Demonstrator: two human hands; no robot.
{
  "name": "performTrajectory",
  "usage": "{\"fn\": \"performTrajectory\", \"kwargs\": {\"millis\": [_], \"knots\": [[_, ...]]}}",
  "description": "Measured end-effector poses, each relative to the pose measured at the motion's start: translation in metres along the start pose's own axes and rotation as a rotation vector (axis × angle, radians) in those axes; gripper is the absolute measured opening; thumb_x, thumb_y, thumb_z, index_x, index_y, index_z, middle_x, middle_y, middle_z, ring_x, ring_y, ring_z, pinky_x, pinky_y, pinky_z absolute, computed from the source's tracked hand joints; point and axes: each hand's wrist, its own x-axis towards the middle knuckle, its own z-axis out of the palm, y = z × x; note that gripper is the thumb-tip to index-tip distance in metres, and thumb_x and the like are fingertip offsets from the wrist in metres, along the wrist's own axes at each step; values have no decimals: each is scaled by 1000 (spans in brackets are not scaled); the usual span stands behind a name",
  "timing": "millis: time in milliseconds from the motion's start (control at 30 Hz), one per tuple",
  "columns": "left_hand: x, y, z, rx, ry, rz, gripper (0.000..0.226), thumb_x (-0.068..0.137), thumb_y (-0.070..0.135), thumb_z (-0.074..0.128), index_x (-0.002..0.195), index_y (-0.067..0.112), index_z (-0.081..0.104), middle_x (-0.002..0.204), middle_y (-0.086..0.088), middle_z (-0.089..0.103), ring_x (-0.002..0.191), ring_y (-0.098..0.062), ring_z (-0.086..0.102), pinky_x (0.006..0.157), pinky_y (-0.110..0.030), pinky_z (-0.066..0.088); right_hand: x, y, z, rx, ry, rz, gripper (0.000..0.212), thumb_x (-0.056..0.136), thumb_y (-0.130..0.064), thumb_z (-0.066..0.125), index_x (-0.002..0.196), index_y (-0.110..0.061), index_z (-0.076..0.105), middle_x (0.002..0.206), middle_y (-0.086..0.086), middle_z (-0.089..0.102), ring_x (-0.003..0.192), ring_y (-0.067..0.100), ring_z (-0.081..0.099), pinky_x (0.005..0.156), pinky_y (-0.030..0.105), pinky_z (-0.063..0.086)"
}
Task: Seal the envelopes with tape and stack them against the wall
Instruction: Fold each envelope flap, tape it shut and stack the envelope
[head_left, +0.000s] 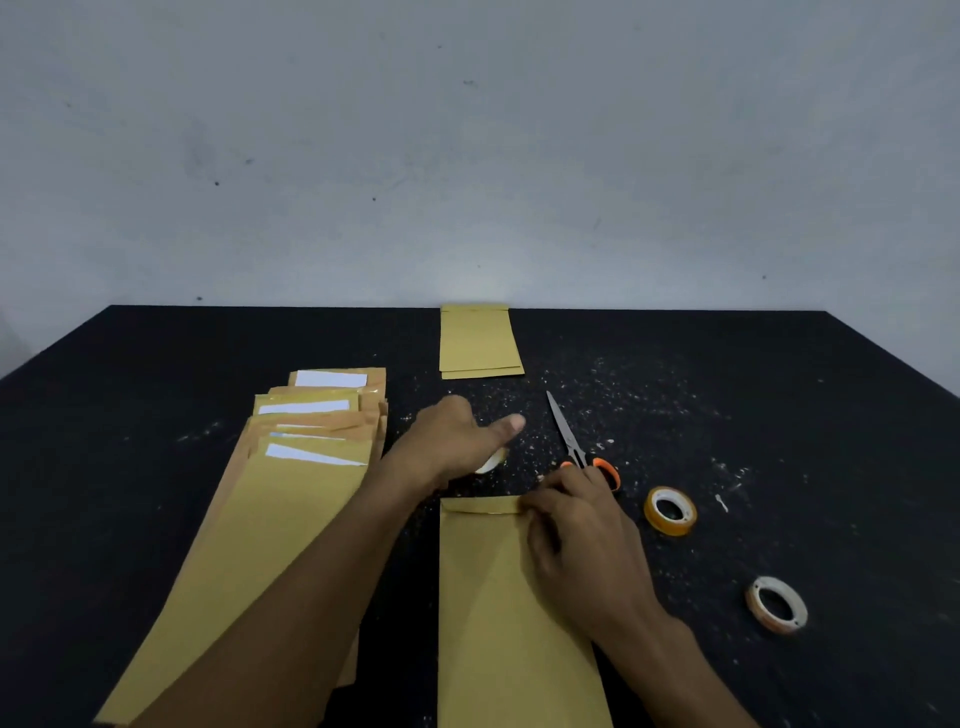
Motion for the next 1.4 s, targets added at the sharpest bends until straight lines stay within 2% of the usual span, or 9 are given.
{"fn": "performTrajectory", "kwargs": {"millis": [100,200,300,500,700,867,1133,1300,1400], "knots": [[10,15,1,66,-165,-94,60,91,55,61,117,2,60,115,-19,61,96,-29,62,59,-32,48,0,-1,0,16,-8,11,12,88,-14,67,95,-18,76,93,-8,58,91,11,50,60,22,43],[18,28,0,93,-248,-160,25,97,34,61,90,10,63,89,-6,61,76,-18,57,53,-29,47,0,0,0,22,-11,8,12,90,-17,65,96,-19,75,96,-8,58,92,10,49,62,23,44],[21,37,-2,87,-280,-233,29,97,21,58,70,12,57,72,-5,56,59,-16,50,47,-25,44,0,1,0,34,-18,4,14,91,-18,63,98,-19,75,97,-7,58,93,11,50,66,26,49],[18,37,-11,-107,-193,-292,29,94,20,58,67,10,57,57,-6,61,34,-10,50,40,-18,36,-1,2,-1,60,-15,10,19,90,-18,58,97,-19,76,96,-7,58,92,11,50,66,21,42],[2,13,-19,-512,-204,-300,12,92,14,56,99,5,61,88,-20,75,58,-18,60,48,-25,49,-1,3,-2,72,-33,24,16,89,-16,61,97,-20,74,96,-9,56,92,8,47,68,22,42],[-17,-7,-24,-844,-331,-170,32,96,8,39,119,13,61,94,-13,70,73,-20,60,53,-29,50,-1,4,-4,78,-33,23,17,88,-16,63,99,-21,74,96,-10,55,92,7,47,70,21,42],[-46,-6,-23,-976,-202,23,28,96,-4,49,112,7,70,113,-10,73,95,-21,65,81,-43,56,1,-4,-11,14,-69,6,25,93,-22,58,116,-26,69,104,-12,57,102,6,50,78,21,44],[-60,-5,-16,-1008,-45,149,25,90,-3,63,110,11,69,110,-5,75,92,-17,66,79,-40,56,6,-16,-24,171,50,21,21,88,-25,72,109,-24,72,102,-13,61,96,2,57,79,23,51],[-65,-4,-13,-1052,-17,200,28,87,-3,66,111,11,68,110,-6,74,91,-18,68,71,-38,58,14,-26,-29,399,200,39,23,80,-21,83,101,-22,75,96,-14,63,89,3,61,69,11,45]]}}
